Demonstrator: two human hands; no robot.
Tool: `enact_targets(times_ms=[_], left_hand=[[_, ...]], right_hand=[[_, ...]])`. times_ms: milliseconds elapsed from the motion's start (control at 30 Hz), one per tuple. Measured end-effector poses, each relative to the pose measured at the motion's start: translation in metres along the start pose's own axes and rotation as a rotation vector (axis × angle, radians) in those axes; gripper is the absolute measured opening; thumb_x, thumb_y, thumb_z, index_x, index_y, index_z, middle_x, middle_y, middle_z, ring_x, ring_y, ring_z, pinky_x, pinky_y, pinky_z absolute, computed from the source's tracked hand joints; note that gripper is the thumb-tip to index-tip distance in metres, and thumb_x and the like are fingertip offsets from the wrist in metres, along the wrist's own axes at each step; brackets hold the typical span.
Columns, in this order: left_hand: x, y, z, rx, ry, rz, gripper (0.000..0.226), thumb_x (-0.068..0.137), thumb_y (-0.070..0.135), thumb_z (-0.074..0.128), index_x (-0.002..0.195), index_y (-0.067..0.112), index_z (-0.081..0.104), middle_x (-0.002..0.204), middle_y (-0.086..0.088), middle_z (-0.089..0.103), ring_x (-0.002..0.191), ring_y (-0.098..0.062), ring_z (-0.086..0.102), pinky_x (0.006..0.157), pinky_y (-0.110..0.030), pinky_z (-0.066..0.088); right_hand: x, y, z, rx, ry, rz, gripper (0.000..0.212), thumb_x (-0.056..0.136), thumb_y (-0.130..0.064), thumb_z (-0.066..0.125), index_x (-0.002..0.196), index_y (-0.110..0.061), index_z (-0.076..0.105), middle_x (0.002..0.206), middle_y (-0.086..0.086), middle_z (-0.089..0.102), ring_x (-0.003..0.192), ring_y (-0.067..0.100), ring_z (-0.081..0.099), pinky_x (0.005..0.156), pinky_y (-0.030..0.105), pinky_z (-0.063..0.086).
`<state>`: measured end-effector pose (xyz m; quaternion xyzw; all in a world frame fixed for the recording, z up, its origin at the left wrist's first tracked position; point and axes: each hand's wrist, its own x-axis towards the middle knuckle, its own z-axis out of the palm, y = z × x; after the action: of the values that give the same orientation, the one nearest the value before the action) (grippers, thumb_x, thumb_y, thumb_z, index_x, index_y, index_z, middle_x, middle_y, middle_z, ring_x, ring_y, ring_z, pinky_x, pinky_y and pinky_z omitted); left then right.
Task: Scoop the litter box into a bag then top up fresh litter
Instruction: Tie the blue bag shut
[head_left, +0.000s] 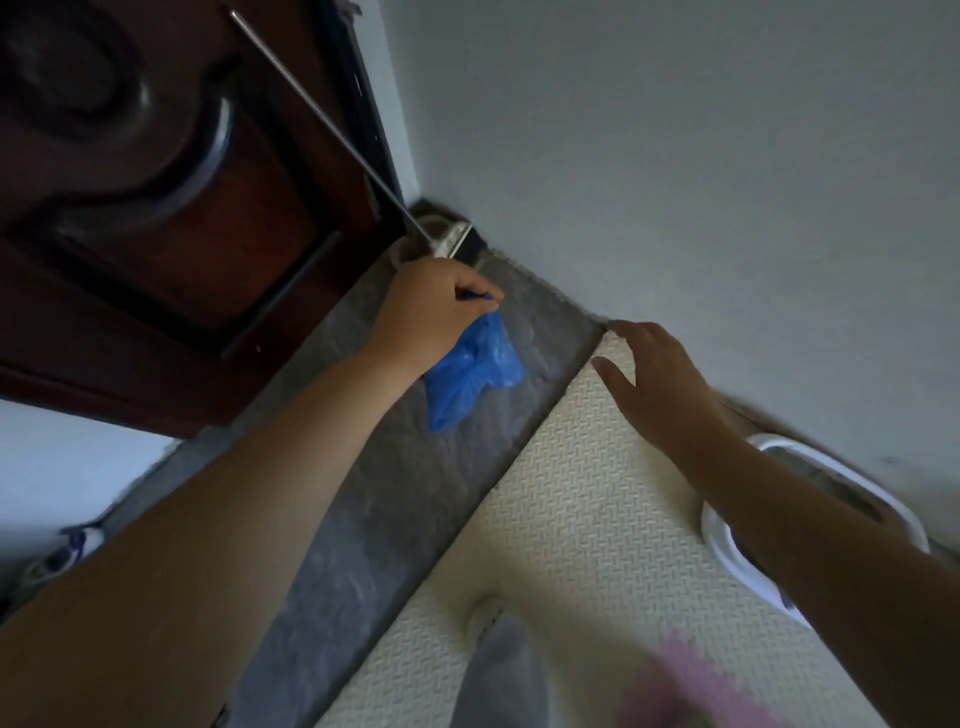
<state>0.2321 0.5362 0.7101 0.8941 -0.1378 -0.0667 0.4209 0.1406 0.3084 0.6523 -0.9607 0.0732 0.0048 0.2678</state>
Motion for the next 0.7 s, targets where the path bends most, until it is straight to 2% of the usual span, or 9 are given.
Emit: enact_targets(times_ms=[200, 300, 400, 533, 600, 700], left_hand=[[0.017, -0.017, -0.031, -0.019, 0.084, -0.057, 0.013, 0.084, 0.008, 0.068, 0.093, 0.014, 0.076, 0.084, 0.008, 0.069, 0.074, 0.005, 0.062, 0.075, -0.008, 0.048], [0.033, -0.024, -0.044, 0.002, 0.118, -0.053, 0.012, 0.083, 0.011, 0.07, 0.094, 0.013, 0.076, 0.087, 0.006, 0.071, 0.072, 0.011, 0.06, 0.073, -0.003, 0.045], [0.05, -0.022, -0.064, 0.01, 0.154, -0.024, 0.014, 0.083, 0.012, 0.071, 0.096, 0.011, 0.075, 0.088, 0.003, 0.071, 0.075, 0.003, 0.063, 0.071, -0.005, 0.046], [0.07, -0.015, -0.089, 0.01, 0.148, 0.02, 0.013, 0.082, 0.01, 0.072, 0.094, 0.01, 0.075, 0.083, 0.006, 0.069, 0.071, 0.011, 0.061, 0.069, -0.005, 0.044], [0.081, -0.014, -0.092, -0.017, 0.117, 0.006, 0.013, 0.081, 0.009, 0.072, 0.093, 0.01, 0.075, 0.082, 0.007, 0.069, 0.073, 0.009, 0.062, 0.069, -0.005, 0.044], [0.101, -0.019, -0.091, -0.067, 0.103, -0.018, 0.012, 0.08, 0.009, 0.074, 0.092, 0.013, 0.075, 0.084, 0.011, 0.069, 0.078, 0.004, 0.064, 0.072, -0.007, 0.046]], right_hand=[[0.019, -0.04, 0.002, -0.039, -0.029, -0.086, 0.051, 0.088, -0.033, 0.061, 0.132, -0.01, 0.049, 0.129, 0.01, 0.052, 0.122, 0.029, 0.046, 0.101, 0.037, 0.036], [0.039, -0.059, 0.025, 0.004, -0.138, -0.074, 0.063, 0.084, -0.038, 0.066, 0.137, -0.013, 0.043, 0.136, 0.007, 0.047, 0.127, 0.025, 0.042, 0.104, 0.033, 0.033], [0.065, -0.075, 0.054, 0.032, -0.254, -0.074, 0.075, 0.08, -0.043, 0.069, 0.142, -0.015, 0.037, 0.142, 0.005, 0.043, 0.13, 0.024, 0.04, 0.106, 0.037, 0.034], [0.107, -0.081, 0.081, 0.051, -0.34, -0.07, 0.081, 0.073, -0.042, 0.074, 0.142, -0.019, 0.038, 0.141, 0.004, 0.045, 0.129, 0.023, 0.044, 0.105, 0.04, 0.038], [0.128, -0.078, 0.085, 0.013, -0.356, -0.088, 0.075, 0.076, -0.036, 0.072, 0.141, -0.021, 0.039, 0.139, 0.004, 0.048, 0.126, 0.025, 0.046, 0.102, 0.04, 0.041], [0.158, -0.073, 0.085, -0.044, -0.329, -0.056, 0.049, 0.083, -0.025, 0.062, 0.131, -0.028, 0.052, 0.126, -0.001, 0.058, 0.115, 0.022, 0.055, 0.091, 0.034, 0.045]])
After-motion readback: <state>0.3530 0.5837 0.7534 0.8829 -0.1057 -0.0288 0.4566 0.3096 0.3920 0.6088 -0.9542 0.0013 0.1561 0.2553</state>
